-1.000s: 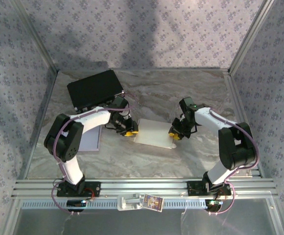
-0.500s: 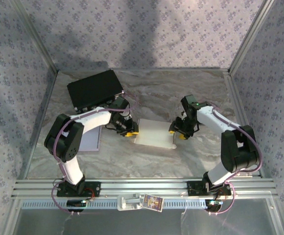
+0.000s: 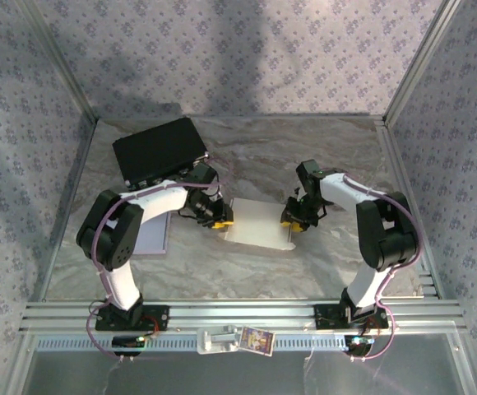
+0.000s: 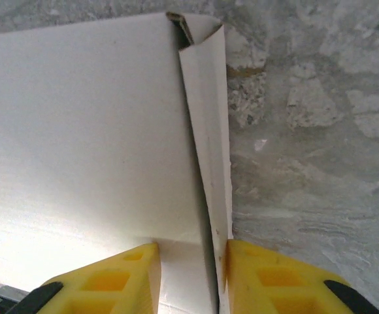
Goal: Fold the paper box
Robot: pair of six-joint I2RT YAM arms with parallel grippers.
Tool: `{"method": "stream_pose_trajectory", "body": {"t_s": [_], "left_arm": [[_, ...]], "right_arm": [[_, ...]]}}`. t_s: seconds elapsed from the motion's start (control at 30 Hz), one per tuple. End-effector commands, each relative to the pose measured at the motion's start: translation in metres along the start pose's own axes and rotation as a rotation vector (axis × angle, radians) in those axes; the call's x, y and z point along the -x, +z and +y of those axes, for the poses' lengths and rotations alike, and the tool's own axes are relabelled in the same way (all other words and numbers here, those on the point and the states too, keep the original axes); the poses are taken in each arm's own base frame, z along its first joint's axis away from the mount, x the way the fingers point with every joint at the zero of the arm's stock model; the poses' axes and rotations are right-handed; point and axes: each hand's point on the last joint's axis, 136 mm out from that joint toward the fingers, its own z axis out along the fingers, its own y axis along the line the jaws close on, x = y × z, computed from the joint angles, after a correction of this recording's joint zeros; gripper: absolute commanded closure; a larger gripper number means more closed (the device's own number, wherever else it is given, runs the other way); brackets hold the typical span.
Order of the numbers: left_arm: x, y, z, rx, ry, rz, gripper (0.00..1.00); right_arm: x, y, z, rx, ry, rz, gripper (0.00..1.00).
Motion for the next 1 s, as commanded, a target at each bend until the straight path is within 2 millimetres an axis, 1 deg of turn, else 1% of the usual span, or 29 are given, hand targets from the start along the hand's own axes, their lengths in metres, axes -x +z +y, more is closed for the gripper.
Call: {"method": "stream_pose_trajectory", "body": {"t_s": [0.0,0.2,0.47,0.57,0.67,0.77,0.87,0.97], "left_arm": [[-0.005,0.007,0.000,-0.020,0.010,0.024,0.74],[-0.006,0.011,0.002,-0.027,0.012,0.028,0.77],[-0.005,0.014,-0.001,-0.048,0.009,0.027,0.83],[-0.006,0.013,-0.001,-0.052,0.008,0.023,0.85],[-0.010,0.011,0.002,-0.046,0.003,0.016,0.85],[-0.013,0.011,0.008,-0.043,-0.009,0.011,0.86],[-0.013,0.011,0.013,-0.054,-0.031,0.004,0.88],[-0.011,0.012,0.015,-0.062,-0.046,-0.002,0.90]], "right_arm": [[0.002,0.004,0.000,-0.016,-0.001,0.014,0.72],[0.003,0.011,-0.005,-0.040,-0.002,0.030,0.76],[0.005,0.019,0.003,-0.012,-0.018,0.049,0.80],[0.006,0.022,0.008,0.009,-0.023,0.055,0.85],[0.007,0.023,0.012,0.010,-0.025,0.057,0.92],[0.009,0.021,0.013,0.003,-0.027,0.046,0.92],[0.013,0.011,0.012,-0.002,-0.031,0.013,0.93],[0.017,0.002,0.015,0.027,-0.046,-0.013,0.93]]}}
